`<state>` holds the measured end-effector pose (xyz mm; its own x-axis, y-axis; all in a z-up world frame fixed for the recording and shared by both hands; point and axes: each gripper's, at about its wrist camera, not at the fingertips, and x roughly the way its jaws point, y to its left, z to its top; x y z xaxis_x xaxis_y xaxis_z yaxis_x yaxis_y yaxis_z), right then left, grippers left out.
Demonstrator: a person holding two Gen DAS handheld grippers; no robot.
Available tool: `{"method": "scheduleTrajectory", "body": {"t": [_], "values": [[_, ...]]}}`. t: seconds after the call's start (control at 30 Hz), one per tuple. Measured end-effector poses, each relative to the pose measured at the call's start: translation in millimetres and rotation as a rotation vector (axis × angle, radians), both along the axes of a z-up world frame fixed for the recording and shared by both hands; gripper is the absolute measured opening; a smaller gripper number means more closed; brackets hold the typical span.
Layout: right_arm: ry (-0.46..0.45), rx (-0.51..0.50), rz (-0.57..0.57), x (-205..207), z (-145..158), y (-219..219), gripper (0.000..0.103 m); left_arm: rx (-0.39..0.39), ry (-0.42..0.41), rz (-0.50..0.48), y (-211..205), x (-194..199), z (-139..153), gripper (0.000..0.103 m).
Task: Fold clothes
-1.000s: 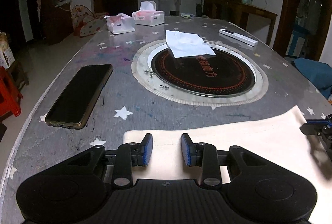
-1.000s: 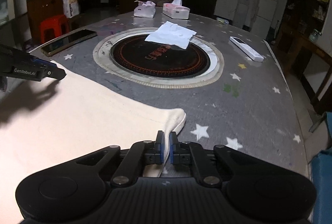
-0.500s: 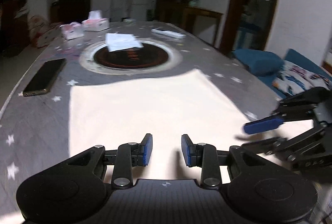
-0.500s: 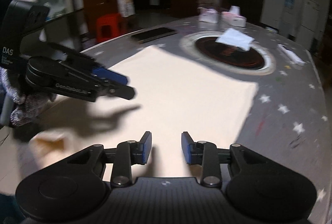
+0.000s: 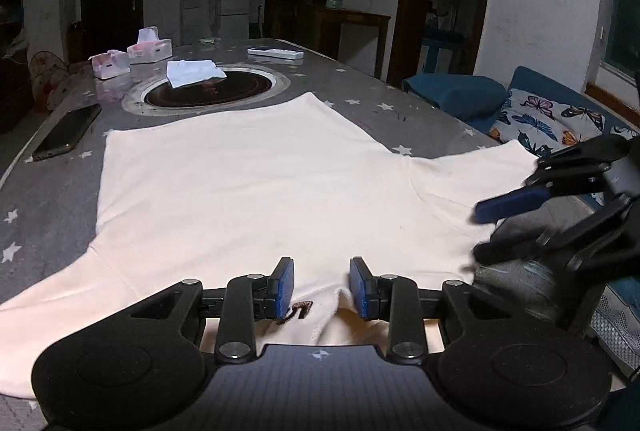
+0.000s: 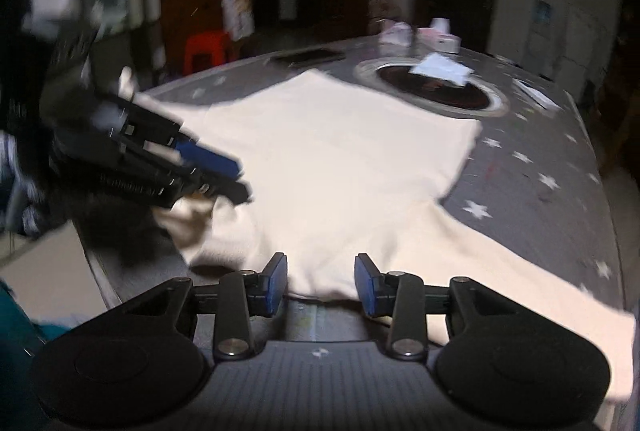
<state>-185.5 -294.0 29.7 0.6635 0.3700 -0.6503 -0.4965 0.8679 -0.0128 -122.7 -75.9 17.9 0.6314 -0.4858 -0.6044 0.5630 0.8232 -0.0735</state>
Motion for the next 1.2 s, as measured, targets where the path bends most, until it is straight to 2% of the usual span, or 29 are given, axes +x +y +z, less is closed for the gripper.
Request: {"method": "scheduleTrajectory", "body": {"t": [0.17,0.3,0.57,0.7,0.93,0.97,1.07,1.2], "values": [[-0.026,0.052,-0.215,2.0,10.2,-45.4,0.037,-0.037,-0.035,-0.006,-5.9,0.8,15.5,0.034],[-0.022,0.019,-0.426,7.4,4.7,-87.1,0.037,-0.053,-0.037,-0.057,-26.4,2.1,17.3,0.034],[-0.038,-0.069,-0.665,4.9,-9.4,-139.6,0.037,-0.047,-0.013,-0.162,-67.9,-2.7,6.8,0.034],[-0.015,-0.071,-0.717,3.2,-18.6,-151.4,0.037,-0.04,0.006,-0.181,-75.7,-4.0,0.7,0.034],[0.013,-0.007,-0.729,11.4,-26.1,-162.0,0.035,-0.031,0.038,-0.188,-79.5,-4.5,-7.0,0.032],[0.016,0.002,-0.727,12.1,-26.4,-162.4,0.026,-0.031,0.043,-0.188,-79.9,-4.7,-8.4,0.032],[0.015,0.001,-0.704,13.4,-24.5,-158.1,0.013,-0.037,0.05,-0.189,-81.8,-5.6,-9.5,0.032],[-0.037,-0.08,-0.697,16.8,-18.3,-154.4,0.009,-0.044,0.058,-0.207,-86.6,-7.3,-9.6,0.032]]}}
